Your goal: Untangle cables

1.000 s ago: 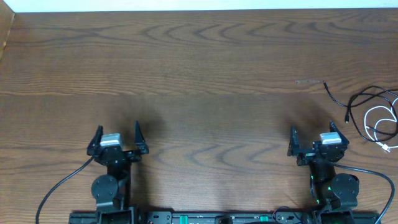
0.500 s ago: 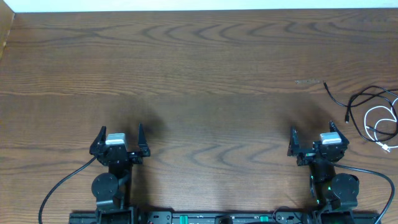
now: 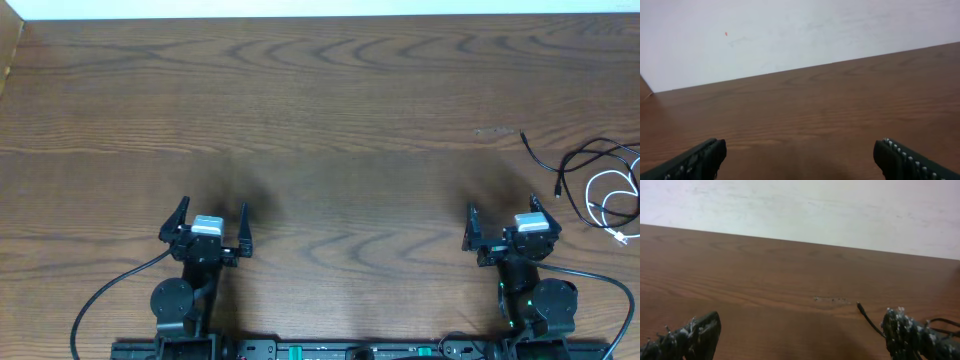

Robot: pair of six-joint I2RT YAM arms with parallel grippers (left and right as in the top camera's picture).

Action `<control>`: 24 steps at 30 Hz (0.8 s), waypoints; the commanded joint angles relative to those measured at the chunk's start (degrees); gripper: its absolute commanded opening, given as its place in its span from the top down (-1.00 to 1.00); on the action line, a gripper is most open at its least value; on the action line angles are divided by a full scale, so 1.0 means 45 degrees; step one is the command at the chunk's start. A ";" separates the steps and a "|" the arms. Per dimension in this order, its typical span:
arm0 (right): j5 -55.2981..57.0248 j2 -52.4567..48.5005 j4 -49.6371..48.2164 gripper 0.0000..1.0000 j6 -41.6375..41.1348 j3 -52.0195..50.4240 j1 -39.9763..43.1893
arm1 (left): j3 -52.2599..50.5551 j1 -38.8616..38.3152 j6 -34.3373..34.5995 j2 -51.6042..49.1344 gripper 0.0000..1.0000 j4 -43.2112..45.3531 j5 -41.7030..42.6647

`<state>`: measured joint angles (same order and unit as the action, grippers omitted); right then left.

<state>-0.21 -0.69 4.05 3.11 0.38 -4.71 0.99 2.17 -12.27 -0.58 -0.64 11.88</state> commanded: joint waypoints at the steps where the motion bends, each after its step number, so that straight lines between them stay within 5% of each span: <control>1: 0.0005 0.0083 0.0049 -0.99 -0.0204 -0.0019 0.0073 | -0.0175 -0.0257 -0.0160 0.0117 -0.97 -0.0563 0.0495; 24: 0.0005 0.0083 0.0049 -0.99 -0.0204 -0.0019 0.0073 | -0.0170 -0.0418 0.0117 0.0112 -0.97 -0.0505 0.0631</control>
<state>-0.21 -0.69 4.05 3.11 0.38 -4.71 0.99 0.51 -12.03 -0.58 -0.62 12.14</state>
